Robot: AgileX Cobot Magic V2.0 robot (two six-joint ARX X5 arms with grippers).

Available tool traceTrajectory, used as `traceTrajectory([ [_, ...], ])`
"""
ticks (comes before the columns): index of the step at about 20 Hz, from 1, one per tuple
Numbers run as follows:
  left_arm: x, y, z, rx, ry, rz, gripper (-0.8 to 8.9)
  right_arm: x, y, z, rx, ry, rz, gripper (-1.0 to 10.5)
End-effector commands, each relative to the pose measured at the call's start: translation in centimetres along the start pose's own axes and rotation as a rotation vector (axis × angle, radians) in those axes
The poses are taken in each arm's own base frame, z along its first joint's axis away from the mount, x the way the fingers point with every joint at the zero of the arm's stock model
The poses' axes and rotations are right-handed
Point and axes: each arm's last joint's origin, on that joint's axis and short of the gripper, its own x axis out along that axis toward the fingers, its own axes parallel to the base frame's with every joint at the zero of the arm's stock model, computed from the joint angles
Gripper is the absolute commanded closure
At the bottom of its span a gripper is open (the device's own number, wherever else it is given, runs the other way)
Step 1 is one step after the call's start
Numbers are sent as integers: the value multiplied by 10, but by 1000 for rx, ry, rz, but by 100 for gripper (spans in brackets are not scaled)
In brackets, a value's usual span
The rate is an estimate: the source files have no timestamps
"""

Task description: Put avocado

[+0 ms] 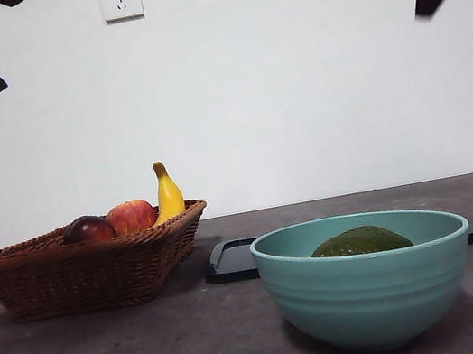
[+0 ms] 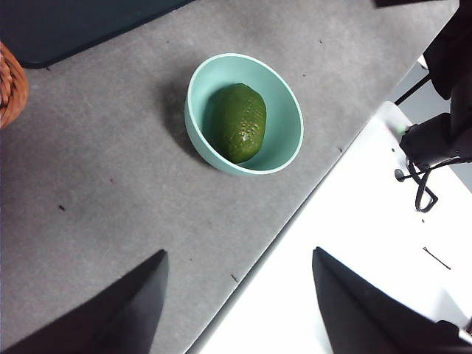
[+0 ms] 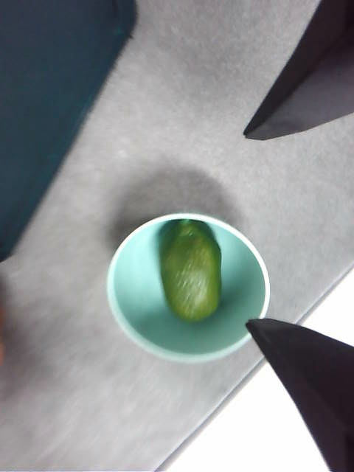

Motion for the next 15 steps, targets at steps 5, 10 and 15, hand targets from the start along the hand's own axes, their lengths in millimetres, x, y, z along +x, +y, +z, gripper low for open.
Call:
traceTrajectory([
  [5, 0, -2, 4, 31, -14, -10, 503, 56, 1, 28, -56, 101, -26, 592],
  [10, -1, -2, 5, 38, -27, -11, 503, 95, 3, 34, -90, 184, -50, 642],
  [15, -1, -2, 5, 39, -28, -11, 503, 119, 0, 36, -105, 231, -85, 697],
])
